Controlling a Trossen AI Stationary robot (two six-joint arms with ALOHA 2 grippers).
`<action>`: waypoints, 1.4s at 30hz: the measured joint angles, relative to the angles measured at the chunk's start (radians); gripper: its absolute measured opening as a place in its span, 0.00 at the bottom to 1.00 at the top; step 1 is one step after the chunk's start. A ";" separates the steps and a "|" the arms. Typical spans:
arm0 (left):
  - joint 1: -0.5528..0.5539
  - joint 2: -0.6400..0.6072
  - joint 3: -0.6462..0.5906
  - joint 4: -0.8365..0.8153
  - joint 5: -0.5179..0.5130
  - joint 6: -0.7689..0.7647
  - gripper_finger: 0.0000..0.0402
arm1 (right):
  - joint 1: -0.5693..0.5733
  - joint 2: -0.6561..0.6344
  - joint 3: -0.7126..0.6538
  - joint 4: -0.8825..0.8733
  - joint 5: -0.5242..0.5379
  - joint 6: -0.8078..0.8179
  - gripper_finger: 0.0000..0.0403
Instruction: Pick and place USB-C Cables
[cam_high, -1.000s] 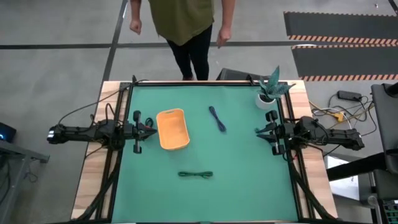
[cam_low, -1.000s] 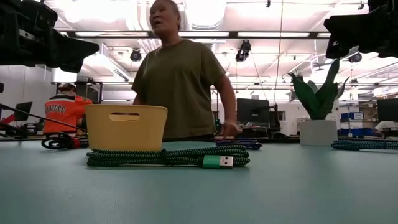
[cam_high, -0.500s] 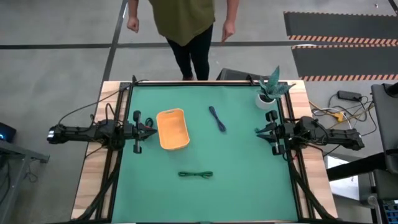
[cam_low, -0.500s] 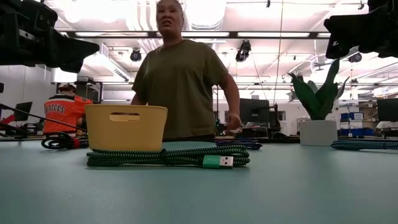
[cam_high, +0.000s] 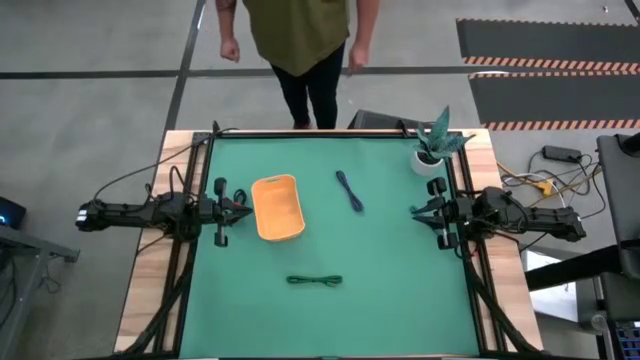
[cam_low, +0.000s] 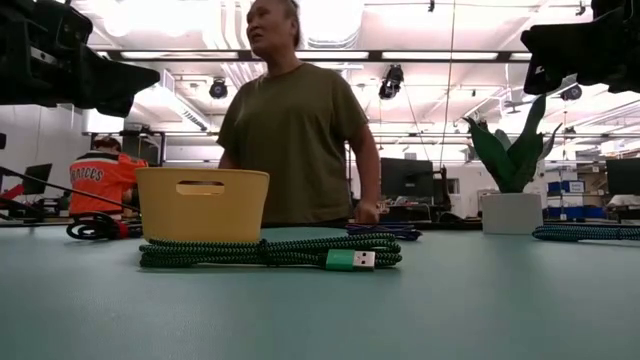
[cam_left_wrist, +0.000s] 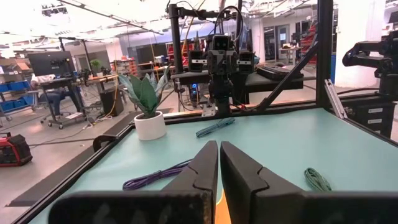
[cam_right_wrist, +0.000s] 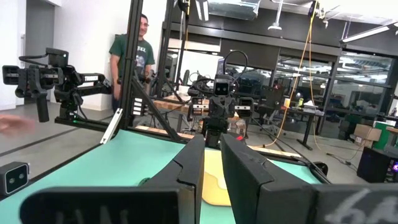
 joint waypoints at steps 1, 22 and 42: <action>0.000 0.000 0.000 0.000 0.000 0.000 0.01 | 0.000 0.000 0.000 0.000 0.000 0.000 0.12; 0.000 0.000 0.000 0.018 0.001 -0.001 0.01 | 0.000 0.000 0.000 0.001 0.000 0.000 0.12; 0.000 -0.001 0.000 0.367 0.002 -0.080 0.01 | 0.000 0.012 0.000 0.237 0.106 0.042 0.12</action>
